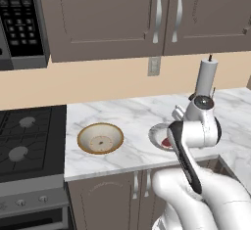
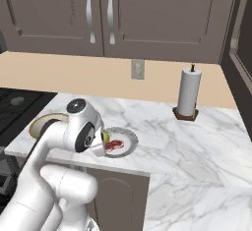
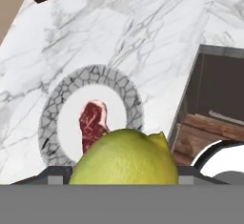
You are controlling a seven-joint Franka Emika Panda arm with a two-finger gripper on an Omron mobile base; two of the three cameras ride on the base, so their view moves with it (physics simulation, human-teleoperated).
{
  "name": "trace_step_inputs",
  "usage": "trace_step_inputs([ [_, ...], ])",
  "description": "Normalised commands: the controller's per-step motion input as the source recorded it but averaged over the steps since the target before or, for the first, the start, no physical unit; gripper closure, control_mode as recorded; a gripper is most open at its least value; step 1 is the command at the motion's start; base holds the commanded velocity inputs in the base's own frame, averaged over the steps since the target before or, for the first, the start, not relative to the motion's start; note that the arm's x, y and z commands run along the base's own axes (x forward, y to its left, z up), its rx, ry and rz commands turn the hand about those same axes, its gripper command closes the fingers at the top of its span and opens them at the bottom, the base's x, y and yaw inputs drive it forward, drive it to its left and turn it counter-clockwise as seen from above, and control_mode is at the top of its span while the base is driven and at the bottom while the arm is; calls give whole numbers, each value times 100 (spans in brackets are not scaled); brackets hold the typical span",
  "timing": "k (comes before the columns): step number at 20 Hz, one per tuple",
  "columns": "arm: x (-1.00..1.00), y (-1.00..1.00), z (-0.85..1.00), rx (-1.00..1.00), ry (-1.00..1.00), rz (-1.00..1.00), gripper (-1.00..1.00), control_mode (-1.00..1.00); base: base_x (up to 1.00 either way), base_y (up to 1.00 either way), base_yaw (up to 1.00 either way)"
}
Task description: Place the steak on the plate and place the lemon on the same plate.
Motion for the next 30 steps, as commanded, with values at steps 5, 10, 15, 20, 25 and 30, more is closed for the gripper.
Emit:
trace_step_inputs([
  [5,52,-66,0,10,18,0,100,-100,0,0,0],
  [10,80,-19,0,7,19,0,100,-100,0,0,0],
  [15,72,0,-7,0,23,0,100,-100,0,0,0],
  [20,27,0,-36,0,18,0,100,-100,0,0,0],
  [25,7,0,-47,0,14,0,100,-100,0,0,0],
  [30,8,0,-42,0,12,0,100,-100,0,0,0],
])
